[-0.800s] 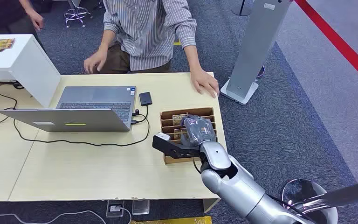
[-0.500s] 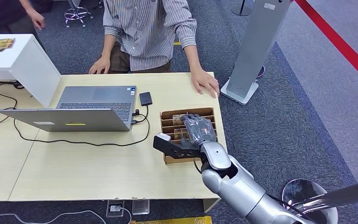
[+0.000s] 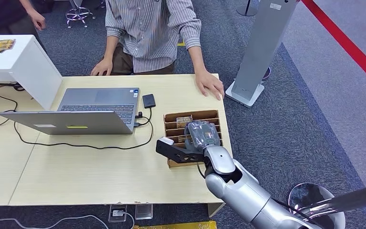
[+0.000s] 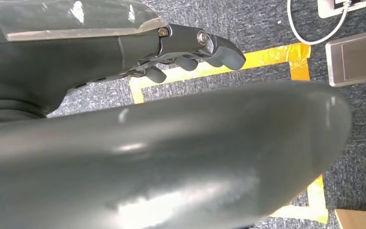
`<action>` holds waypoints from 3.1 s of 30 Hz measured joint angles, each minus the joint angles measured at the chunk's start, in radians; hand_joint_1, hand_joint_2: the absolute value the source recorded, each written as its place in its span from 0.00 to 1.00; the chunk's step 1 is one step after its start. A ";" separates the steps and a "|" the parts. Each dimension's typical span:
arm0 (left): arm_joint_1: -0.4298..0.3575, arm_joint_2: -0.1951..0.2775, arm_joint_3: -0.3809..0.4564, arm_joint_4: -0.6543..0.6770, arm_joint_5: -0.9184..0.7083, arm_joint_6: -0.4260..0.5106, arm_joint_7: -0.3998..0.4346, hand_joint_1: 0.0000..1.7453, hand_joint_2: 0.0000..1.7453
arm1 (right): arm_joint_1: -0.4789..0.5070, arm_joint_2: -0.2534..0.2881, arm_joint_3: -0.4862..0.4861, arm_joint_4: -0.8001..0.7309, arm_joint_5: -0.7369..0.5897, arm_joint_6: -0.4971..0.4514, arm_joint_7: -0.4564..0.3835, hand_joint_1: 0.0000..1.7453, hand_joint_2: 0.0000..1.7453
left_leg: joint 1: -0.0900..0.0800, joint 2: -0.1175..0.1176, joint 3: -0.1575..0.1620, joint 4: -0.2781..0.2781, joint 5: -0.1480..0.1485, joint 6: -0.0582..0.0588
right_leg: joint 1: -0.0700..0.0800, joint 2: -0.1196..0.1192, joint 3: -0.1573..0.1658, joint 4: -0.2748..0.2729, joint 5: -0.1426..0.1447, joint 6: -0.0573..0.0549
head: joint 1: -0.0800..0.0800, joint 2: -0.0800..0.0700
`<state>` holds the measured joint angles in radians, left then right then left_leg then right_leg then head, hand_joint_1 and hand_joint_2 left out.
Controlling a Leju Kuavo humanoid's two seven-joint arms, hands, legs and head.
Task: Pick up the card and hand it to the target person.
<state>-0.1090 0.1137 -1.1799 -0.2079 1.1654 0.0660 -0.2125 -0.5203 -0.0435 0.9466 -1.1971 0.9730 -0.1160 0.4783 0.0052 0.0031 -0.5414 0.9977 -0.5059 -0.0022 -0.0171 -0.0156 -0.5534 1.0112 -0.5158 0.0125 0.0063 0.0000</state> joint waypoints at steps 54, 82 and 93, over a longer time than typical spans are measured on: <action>0.006 0.000 0.001 0.000 0.024 -0.013 -0.018 0.00 0.00 | 0.017 -0.129 -0.121 -0.453 -0.091 0.083 0.112 1.00 1.00 | 0.000 0.000 0.001 0.000 0.000 0.000 | 0.000 0.000 0.000 0.000 0.000 0.000 | 0.000 0.000; -0.012 -0.016 0.000 0.000 -0.006 -0.019 -0.014 0.00 0.00 | -0.017 -0.102 -0.199 -0.200 0.052 -0.522 -0.393 1.00 1.00 | 0.000 0.000 0.000 0.000 0.000 0.000 | 0.000 0.000 0.000 0.000 0.000 0.000 | 0.000 0.000; -0.012 -0.016 0.001 0.000 0.004 -0.014 -0.016 0.00 0.00 | -0.037 -0.049 -0.194 -0.073 0.041 -0.568 -0.485 1.00 1.00 | 0.000 0.000 0.000 0.000 0.000 0.000 | 0.000 0.000 0.000 0.000 0.000 0.000 | 0.000 0.000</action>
<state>-0.1207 0.0975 -1.1791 -0.2078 1.1696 0.0517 -0.2287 -0.5569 -0.0929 0.7522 -1.2704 1.0140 -0.6842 -0.0071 0.0051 0.0030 -0.5414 0.9978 -0.5059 -0.0022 -0.0171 -0.0156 -0.5533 1.0112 -0.5158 0.0126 0.0059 0.0000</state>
